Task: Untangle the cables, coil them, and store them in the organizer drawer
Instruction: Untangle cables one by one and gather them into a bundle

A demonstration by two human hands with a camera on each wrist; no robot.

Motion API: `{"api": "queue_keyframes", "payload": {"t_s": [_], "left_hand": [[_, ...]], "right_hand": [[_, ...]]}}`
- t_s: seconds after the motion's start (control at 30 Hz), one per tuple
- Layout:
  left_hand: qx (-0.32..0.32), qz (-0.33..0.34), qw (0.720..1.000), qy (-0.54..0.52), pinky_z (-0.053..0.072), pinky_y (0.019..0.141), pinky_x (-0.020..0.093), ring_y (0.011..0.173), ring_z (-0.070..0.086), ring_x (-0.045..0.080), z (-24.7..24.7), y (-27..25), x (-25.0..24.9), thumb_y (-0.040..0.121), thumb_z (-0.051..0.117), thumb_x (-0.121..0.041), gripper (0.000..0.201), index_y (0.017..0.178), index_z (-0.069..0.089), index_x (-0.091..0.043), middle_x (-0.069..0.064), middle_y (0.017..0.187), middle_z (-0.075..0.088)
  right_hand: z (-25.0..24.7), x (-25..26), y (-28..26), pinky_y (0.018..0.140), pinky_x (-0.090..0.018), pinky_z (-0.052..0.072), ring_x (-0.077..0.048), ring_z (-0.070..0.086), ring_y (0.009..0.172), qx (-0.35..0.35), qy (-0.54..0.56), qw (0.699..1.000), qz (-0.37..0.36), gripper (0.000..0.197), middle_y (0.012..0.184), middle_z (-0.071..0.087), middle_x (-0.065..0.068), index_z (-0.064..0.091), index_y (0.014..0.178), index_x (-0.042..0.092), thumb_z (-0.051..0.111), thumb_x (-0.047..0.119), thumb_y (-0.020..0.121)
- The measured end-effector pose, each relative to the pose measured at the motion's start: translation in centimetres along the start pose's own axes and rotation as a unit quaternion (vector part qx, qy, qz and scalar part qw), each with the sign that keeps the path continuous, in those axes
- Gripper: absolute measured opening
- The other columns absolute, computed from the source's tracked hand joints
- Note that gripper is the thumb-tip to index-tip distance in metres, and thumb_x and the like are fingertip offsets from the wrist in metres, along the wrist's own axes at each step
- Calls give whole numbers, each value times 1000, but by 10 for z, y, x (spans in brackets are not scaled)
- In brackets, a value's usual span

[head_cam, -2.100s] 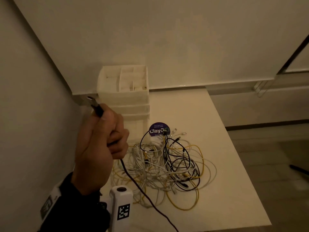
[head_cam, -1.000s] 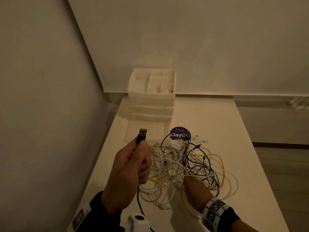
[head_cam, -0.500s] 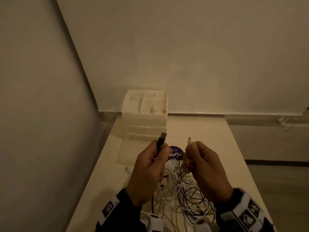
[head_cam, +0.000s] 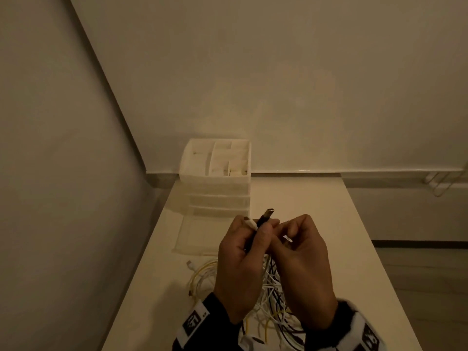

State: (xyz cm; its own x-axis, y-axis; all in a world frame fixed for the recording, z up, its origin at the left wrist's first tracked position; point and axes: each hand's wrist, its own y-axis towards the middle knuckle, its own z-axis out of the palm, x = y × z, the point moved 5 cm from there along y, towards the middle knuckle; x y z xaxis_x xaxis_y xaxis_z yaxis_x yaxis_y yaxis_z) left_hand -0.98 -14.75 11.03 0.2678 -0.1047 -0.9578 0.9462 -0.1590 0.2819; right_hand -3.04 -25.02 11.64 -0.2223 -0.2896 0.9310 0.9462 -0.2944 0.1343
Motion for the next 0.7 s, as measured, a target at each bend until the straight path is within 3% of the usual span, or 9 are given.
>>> {"api": "queue_keyframes", "payload": {"t_s": [0.07, 0.17, 0.23, 0.3, 0.37, 0.43, 0.53, 0.6, 0.7], "left_hand": [[-19, 8, 1000, -1, 58, 72, 36, 84, 69, 26, -2, 0, -1, 95, 47, -40, 32, 93, 72, -19, 16, 92, 66], [-69, 37, 997, 19, 44, 54, 24, 55, 51, 10, -13, 8, -11, 98, 37, -39, 39, 76, 59, -15, -2, 61, 55], [-64, 77, 995, 10, 45, 59, 30, 57, 49, 18, -16, 15, -24, 98, 33, -41, 41, 71, 51, -16, -1, 61, 50], [-67, 96, 993, -27, 51, 58, 39, 53, 50, 21, -25, 24, -37, 99, 34, -42, 40, 71, 48, -17, -2, 57, 45], [-82, 93, 989, -81, 42, 43, 30, 43, 37, 13, -40, 33, -51, 98, 38, -44, 39, 71, 48, -18, -8, 52, 38], [-94, 110, 985, -95, 27, 40, 20, 41, 25, 8, -58, 40, -67, 98, 34, -40, 37, 71, 46, -17, -11, 51, 34], [-66, 121, 989, -55, 22, 41, 18, 41, 23, 6, -67, 40, -70, 99, 35, -38, 37, 71, 52, -22, -13, 52, 33], [-26, 89, 996, 18, 23, 41, 19, 43, 25, 5, -61, 33, -60, 98, 40, -45, 34, 75, 57, -27, -13, 51, 34], [67, 72, 978, 182, 32, 44, 29, 44, 32, 5, -41, 18, -38, 93, 55, -45, 20, 94, 64, -26, -11, 49, 40]], "right_hand": [[1, -1, -1, 59, -26, 54, -24, 65, 65, 48, -22, 999, -6, 31, 74, 64, -11, 36, 79, 6, 65, -3, 85], [0, -19, -10, 62, -36, 53, -26, 60, 65, 140, -93, 986, 1, 21, 79, 58, -8, 44, 86, 16, 63, 8, 86], [-7, -41, -16, 62, -37, 49, -21, 55, 64, 178, -137, 974, 6, 10, 77, 57, -7, 51, 93, 20, 57, 14, 89], [-17, -65, -19, 62, -31, 48, -15, 56, 65, 203, -175, 963, 15, 7, 72, 60, -3, 59, 93, 19, 52, 18, 93], [-33, -89, -20, 62, -21, 45, -7, 55, 62, 215, -227, 950, 27, 20, 66, 60, 2, 62, 82, 21, 49, 22, 97], [-45, -110, -18, 62, -18, 43, -3, 54, 61, 219, -276, 935, 46, 27, 63, 58, 6, 60, 74, 26, 48, 24, 99], [-54, -123, -8, 59, -22, 42, -4, 49, 58, 206, -321, 922, 60, 28, 62, 54, 7, 57, 71, 30, 49, 29, 97], [-53, -115, 5, 57, -24, 40, -3, 45, 56, 169, -316, 933, 44, 27, 61, 52, 6, 55, 72, 22, 50, 28, 98], [-40, -76, 26, 57, -23, 36, -5, 42, 55, 154, -267, 951, 5, 31, 57, 48, 8, 56, 68, 14, 51, 30, 93]]}}
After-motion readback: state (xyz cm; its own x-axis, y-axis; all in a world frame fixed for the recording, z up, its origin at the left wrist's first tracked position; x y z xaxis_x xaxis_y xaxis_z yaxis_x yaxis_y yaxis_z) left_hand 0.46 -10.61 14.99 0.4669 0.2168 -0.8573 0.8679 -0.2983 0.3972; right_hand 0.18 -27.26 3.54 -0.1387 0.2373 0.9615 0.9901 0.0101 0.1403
